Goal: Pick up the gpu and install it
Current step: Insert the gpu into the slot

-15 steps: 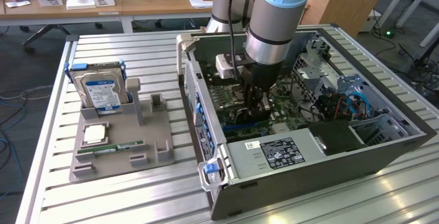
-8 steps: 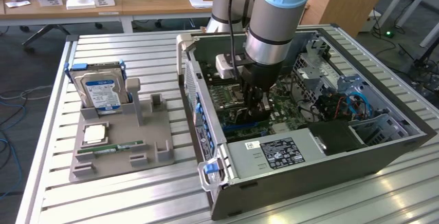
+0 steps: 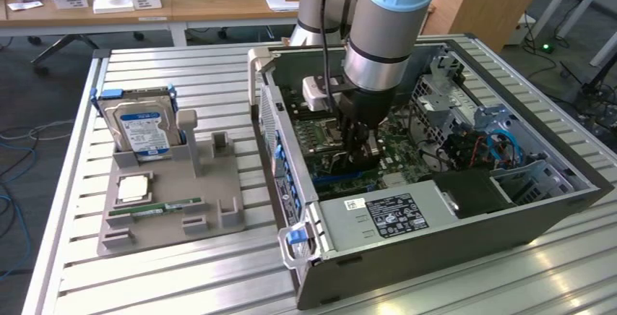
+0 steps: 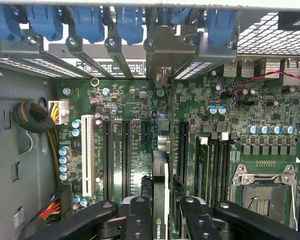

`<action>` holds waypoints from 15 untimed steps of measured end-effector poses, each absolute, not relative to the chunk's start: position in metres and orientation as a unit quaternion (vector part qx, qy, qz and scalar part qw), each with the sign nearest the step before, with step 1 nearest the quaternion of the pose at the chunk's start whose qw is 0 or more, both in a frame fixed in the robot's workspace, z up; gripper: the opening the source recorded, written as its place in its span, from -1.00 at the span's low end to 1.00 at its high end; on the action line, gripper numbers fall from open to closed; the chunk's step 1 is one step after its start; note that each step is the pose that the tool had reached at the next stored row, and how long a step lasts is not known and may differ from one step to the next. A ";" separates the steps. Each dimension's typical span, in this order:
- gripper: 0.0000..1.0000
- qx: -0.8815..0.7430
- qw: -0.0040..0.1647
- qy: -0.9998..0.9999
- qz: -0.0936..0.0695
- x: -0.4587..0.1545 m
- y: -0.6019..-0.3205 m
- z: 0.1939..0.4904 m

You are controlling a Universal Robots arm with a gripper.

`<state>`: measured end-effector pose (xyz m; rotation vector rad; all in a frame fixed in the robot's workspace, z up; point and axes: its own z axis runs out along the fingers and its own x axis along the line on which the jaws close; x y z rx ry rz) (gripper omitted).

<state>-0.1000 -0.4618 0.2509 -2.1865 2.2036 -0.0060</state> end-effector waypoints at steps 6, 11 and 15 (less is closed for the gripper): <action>-0.48 -0.704 0.021 0.710 -0.005 -0.101 -0.462 0.250; -0.48 -0.704 0.022 0.710 -0.006 -0.101 -0.462 0.250; -0.48 -0.704 0.023 0.710 -0.006 -0.102 -0.462 0.250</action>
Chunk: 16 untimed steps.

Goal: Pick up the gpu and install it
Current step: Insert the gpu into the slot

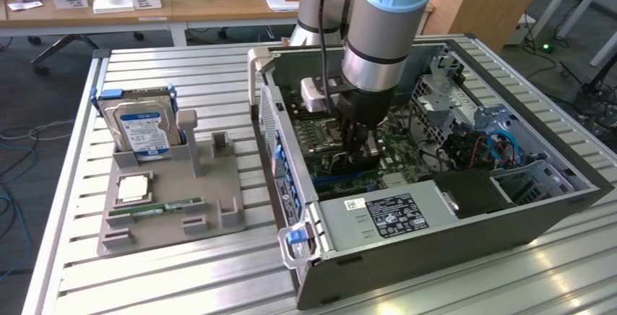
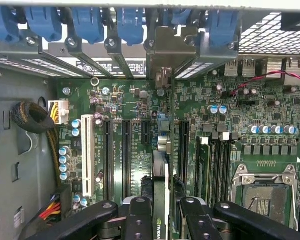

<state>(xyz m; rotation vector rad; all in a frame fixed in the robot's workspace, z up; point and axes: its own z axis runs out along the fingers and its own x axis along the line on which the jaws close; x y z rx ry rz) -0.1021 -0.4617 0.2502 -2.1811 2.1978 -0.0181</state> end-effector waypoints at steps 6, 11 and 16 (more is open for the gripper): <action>-0.48 -0.704 0.024 0.710 -0.008 -0.104 -0.462 0.250; -0.48 -0.704 0.025 0.710 -0.008 -0.105 -0.462 0.250; -0.48 -0.704 0.024 0.710 -0.008 -0.105 -0.462 0.250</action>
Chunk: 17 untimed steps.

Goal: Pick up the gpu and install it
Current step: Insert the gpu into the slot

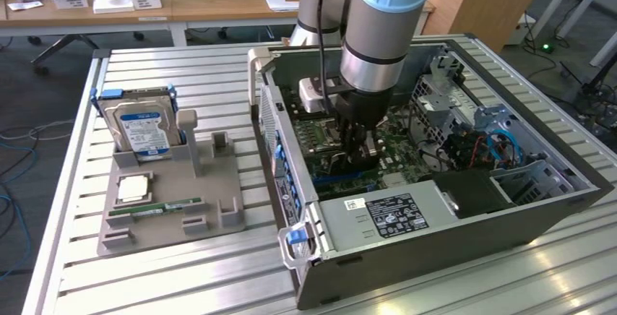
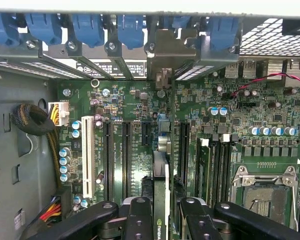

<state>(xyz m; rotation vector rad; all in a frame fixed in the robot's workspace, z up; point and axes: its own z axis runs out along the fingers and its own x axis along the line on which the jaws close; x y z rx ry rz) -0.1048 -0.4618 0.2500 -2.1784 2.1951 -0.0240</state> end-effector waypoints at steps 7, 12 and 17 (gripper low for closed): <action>-0.48 -0.704 0.025 0.710 -0.008 -0.105 -0.462 0.249; -0.48 -0.704 0.025 0.710 -0.008 -0.105 -0.462 0.249; -0.48 -0.704 0.025 0.710 -0.008 -0.105 -0.462 0.250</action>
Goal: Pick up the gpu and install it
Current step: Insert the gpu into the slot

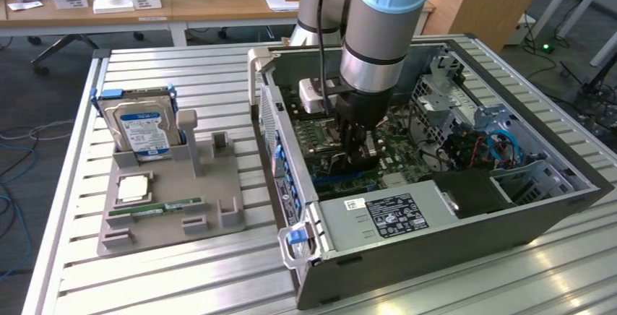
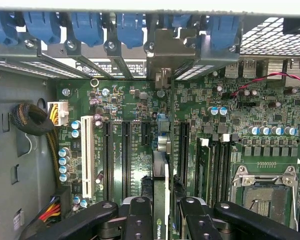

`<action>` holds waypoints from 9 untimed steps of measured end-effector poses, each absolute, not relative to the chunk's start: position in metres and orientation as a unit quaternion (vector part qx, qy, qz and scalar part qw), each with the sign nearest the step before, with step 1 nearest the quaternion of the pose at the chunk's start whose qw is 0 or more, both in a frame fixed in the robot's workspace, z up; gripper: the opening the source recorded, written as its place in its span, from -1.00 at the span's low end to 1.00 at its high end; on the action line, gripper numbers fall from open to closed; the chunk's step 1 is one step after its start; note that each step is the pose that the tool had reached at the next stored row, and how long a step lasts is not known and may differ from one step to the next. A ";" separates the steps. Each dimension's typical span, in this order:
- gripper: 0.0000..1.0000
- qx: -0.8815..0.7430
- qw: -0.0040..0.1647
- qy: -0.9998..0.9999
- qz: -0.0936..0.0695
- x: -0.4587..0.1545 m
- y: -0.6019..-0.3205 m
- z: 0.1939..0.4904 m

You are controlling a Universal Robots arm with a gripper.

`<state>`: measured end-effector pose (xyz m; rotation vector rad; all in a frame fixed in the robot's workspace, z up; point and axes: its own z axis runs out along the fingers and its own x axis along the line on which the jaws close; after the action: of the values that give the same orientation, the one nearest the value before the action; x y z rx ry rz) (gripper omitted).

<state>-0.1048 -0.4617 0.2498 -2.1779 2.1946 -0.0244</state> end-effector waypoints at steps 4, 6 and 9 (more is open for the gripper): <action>-0.48 -0.704 0.025 0.710 -0.008 -0.105 -0.462 0.251; -0.48 -0.704 0.025 0.710 -0.008 -0.105 -0.462 0.251; -0.48 -0.704 0.025 0.710 -0.008 -0.105 -0.462 0.251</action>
<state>-0.1048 -0.4618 0.2514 -2.1781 2.1947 -0.0245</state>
